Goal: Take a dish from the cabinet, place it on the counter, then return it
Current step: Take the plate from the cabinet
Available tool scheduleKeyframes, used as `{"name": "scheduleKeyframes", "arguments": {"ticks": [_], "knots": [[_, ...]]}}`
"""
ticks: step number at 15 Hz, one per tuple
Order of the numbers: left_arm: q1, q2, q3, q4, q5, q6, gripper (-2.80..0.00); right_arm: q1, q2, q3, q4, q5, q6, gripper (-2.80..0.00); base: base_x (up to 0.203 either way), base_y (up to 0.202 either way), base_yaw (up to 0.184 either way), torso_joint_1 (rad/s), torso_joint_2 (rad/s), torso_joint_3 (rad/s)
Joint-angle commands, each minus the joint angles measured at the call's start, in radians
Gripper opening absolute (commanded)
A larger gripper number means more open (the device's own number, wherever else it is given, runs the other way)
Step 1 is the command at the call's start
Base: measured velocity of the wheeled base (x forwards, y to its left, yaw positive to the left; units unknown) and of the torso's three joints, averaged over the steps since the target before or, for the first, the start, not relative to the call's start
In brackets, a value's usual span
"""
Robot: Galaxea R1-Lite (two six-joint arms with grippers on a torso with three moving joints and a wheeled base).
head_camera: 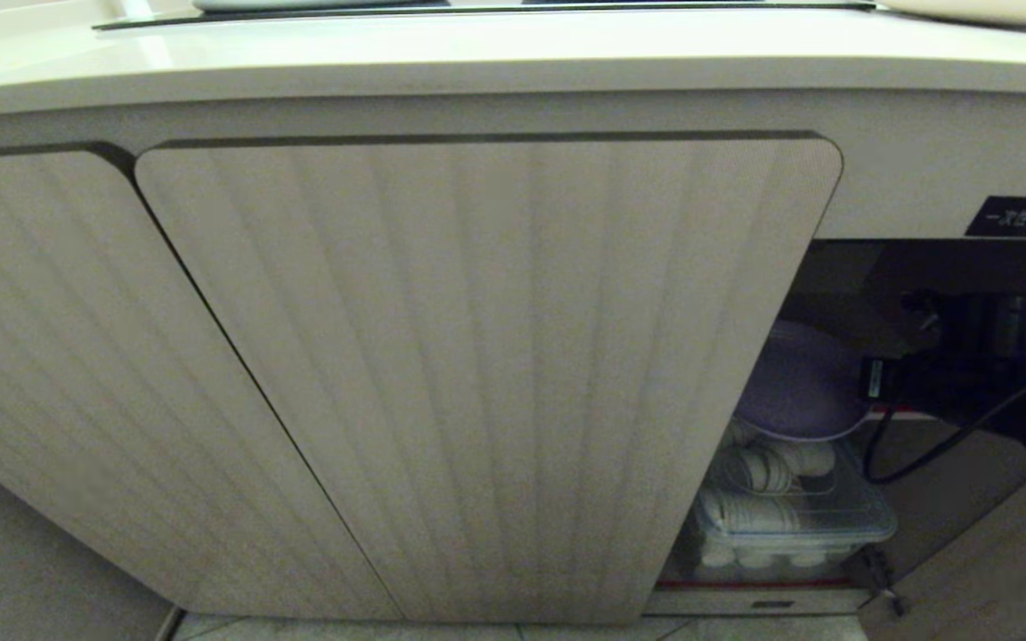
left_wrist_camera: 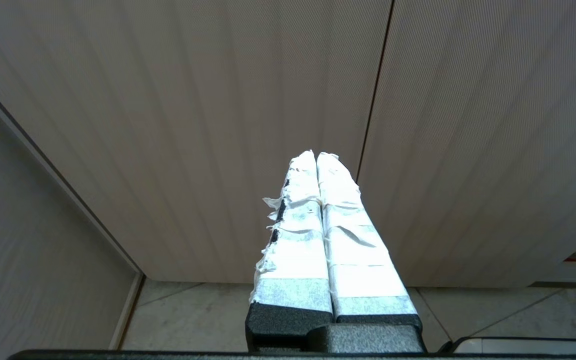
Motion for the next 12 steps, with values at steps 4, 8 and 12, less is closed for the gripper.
{"name": "scheduleKeyframes", "arguments": {"ticks": [4, 8, 12], "knots": [[0.000, 0.000, 0.000, 0.000, 0.001, -0.001, -2.80, 0.000, -0.075, 0.103, -0.048, 0.001, 0.001, -2.80, 0.000, 0.000, 0.000, 0.000, 0.00, 0.000], [0.000, 0.000, 0.000, 0.000, 0.001, -0.001, -2.80, 0.000, -0.128, 0.163, -0.050, 0.001, 0.025, -2.80, 0.000, 0.000, 0.000, 0.000, 0.00, 0.000], [0.000, 0.000, 0.000, 0.000, 0.000, -0.001, -2.80, 0.000, -0.166, 0.202, -0.036, 0.001, 0.028, -2.80, 0.000, 0.000, 0.000, 0.000, 0.00, 0.000]]}}
